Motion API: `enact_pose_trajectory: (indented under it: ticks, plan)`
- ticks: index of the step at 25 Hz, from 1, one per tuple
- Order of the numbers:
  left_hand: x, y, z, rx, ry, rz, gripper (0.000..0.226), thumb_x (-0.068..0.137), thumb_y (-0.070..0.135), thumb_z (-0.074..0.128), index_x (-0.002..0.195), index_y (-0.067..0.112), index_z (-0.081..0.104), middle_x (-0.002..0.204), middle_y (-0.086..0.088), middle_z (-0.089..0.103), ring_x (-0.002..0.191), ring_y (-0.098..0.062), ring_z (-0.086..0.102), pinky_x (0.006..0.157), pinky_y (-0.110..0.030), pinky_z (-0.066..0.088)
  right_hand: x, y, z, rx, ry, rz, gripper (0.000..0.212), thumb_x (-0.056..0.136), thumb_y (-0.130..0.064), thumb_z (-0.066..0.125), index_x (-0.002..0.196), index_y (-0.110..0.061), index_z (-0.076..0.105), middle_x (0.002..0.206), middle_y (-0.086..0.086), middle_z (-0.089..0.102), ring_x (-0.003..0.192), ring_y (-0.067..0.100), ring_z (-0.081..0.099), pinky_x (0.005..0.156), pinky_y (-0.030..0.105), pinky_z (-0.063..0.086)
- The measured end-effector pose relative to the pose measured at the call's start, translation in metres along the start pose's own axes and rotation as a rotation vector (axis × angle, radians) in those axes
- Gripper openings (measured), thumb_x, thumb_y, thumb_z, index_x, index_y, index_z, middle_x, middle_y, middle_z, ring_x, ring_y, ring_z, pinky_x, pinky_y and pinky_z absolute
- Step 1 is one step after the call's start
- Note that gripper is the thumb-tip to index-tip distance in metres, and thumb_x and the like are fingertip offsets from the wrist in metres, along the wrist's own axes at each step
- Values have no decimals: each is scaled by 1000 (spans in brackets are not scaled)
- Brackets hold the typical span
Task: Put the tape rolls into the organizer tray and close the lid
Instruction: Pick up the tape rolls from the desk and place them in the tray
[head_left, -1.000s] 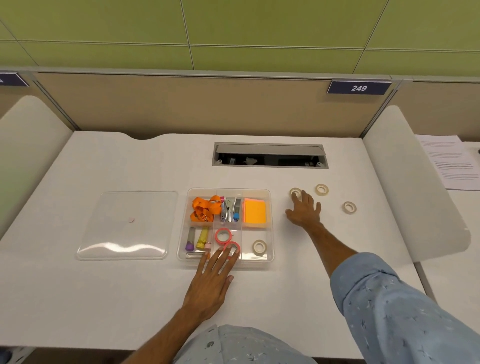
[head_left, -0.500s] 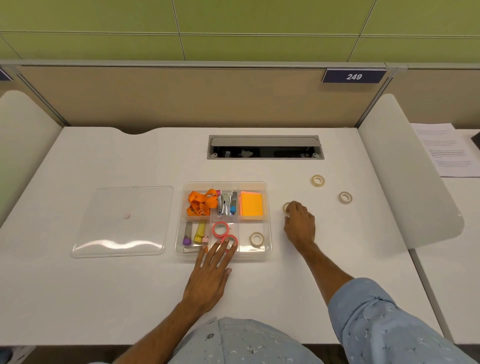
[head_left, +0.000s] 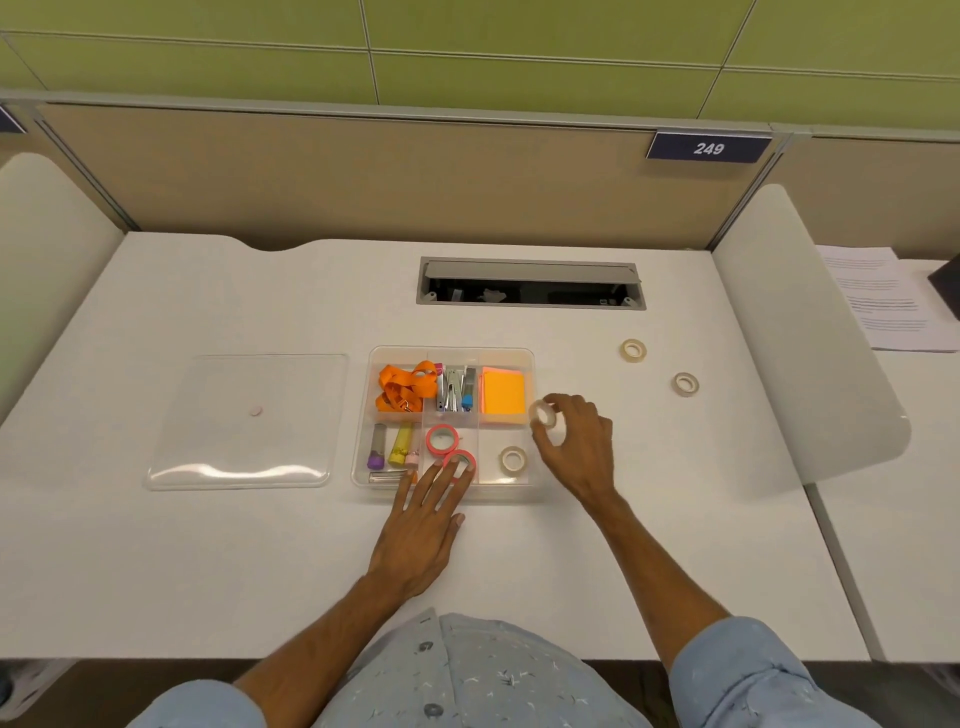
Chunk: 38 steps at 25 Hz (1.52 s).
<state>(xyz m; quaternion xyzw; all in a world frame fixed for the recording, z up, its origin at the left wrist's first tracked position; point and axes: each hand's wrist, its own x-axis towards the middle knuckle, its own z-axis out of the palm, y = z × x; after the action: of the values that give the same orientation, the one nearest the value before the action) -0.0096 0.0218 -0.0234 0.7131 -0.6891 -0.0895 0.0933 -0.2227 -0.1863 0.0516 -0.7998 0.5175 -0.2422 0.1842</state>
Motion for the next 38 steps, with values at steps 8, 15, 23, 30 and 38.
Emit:
enact_pose_trajectory:
  ticks: [8, 15, 23, 30, 38]
  plan:
    - [1, 1, 0, -11, -4, 4, 65, 115, 55, 22, 173, 26, 23, 180, -2, 24, 165, -28, 23, 132, -52, 4, -23, -17, 22, -211, -378, -327, 47, 97, -55, 55, 135, -30, 66, 137, -5, 65, 137, 20, 49, 119, 52, 31]
    - [1, 2, -4, -21, 25, 18, 64, 116, 52, 21, 174, 26, 18, 181, 0, 19, 167, -25, 15, 132, -60, 18, -20, -7, 14, -83, -271, -266, 40, 99, -36, 60, 137, -27, 63, 138, -4, 65, 137, 20, 51, 114, 47, 35]
    - [-1, 0, -5, -28, 48, 30, 62, 117, 48, 23, 174, 26, 17, 181, 1, 18, 168, -24, 14, 131, -62, 23, 23, 46, -10, -50, -153, 112, 56, 96, -19, 64, 150, -21, 51, 141, 2, 61, 136, 30, 49, 107, 50, 37]
    - [-1, 2, -1, -10, 76, 10, 63, 116, 44, 32, 174, 25, 18, 181, 1, 17, 168, -24, 11, 132, -62, 20, 81, 106, -30, -237, -449, 415, 88, 99, -35, 62, 166, -11, 10, 175, 9, 11, 160, 29, 11, 126, 62, 12]
    - [0, 0, 3, 23, 89, 4, 62, 116, 47, 29, 173, 23, 22, 182, 0, 17, 168, -26, 14, 132, -61, 18, 123, 111, -27, -259, -489, 332, 84, 106, -39, 53, 167, -11, 2, 177, 11, 2, 162, 32, 7, 127, 63, 6]
